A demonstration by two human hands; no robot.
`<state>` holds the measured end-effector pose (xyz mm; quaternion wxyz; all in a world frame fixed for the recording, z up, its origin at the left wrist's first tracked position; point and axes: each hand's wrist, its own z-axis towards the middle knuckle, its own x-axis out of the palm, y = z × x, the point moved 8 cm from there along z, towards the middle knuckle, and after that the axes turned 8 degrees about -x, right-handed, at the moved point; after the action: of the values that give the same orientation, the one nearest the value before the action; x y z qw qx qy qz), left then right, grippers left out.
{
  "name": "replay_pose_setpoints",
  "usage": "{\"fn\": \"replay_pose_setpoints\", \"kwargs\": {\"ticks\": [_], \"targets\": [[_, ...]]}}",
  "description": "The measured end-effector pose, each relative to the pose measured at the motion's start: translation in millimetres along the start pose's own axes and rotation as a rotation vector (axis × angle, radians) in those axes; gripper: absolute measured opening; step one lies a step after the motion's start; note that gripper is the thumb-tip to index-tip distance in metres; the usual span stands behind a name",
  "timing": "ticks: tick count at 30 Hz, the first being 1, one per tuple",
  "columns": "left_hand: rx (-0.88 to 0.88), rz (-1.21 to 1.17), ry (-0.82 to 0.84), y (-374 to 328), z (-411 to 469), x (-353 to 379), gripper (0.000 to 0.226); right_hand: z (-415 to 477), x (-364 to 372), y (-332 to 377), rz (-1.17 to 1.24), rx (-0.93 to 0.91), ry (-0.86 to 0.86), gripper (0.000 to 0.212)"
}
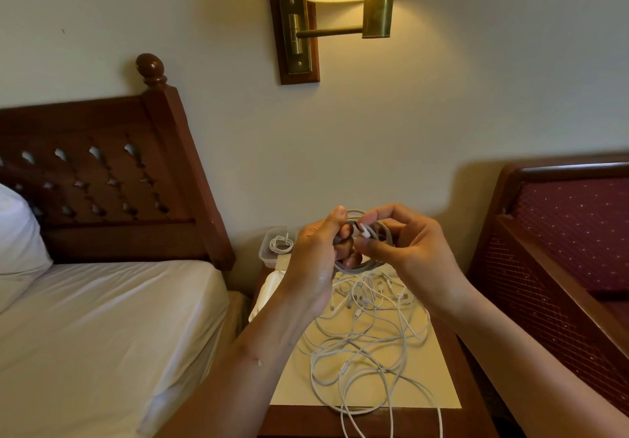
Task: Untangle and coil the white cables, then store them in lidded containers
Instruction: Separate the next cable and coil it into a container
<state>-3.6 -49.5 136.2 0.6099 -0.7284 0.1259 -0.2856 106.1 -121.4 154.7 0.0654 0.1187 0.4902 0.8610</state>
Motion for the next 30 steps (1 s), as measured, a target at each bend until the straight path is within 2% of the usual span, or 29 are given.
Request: {"fn": "replay_pose_setpoints", "kwargs": {"ticks": [3, 6, 8, 10, 12, 15, 17, 20, 23, 25, 30], "targets": [[0.019, 0.045, -0.034, -4, 2, -3, 0.044, -2, -9, 1, -0.187, -0.109, -0.120, 0.017], [0.045, 0.114, -0.073, -6, 5, -7, 0.044, -7, -11, 19, -0.655, -0.337, -0.175, 0.012], [0.066, 0.170, -0.078, -4, 4, -3, 0.043, -14, 5, 40, -0.833, -0.584, -0.098, 0.013], [0.056, 0.207, -0.059, 4, 4, 3, 0.047, -16, 23, 55, -0.776, -0.688, 0.003, 0.017], [0.016, 0.198, -0.043, 13, 3, 4, 0.047, -7, 20, 60, -0.661, -0.607, -0.033, 0.019], [-0.025, 0.134, 0.023, 16, 1, 1, 0.054, 14, -11, 47, -0.399, -0.351, -0.241, 0.017], [-0.029, 0.094, 0.088, 13, -4, 0, 0.054, 21, -26, 37, -0.282, -0.241, -0.309, 0.016], [-0.029, 0.080, 0.116, 12, -10, 2, 0.048, 23, -33, 27, -0.171, -0.139, -0.313, 0.012], [-0.020, 0.072, 0.138, 10, -14, 4, 0.047, 23, -36, 22, -0.163, -0.102, -0.311, 0.031], [-0.007, 0.043, 0.177, 5, -17, 8, 0.047, 25, -33, 16, -0.170, -0.049, -0.258, 0.040], [0.032, -0.007, 0.218, -4, -21, 13, 0.045, 16, -21, -12, -0.135, 0.140, -0.122, 0.045]]}}
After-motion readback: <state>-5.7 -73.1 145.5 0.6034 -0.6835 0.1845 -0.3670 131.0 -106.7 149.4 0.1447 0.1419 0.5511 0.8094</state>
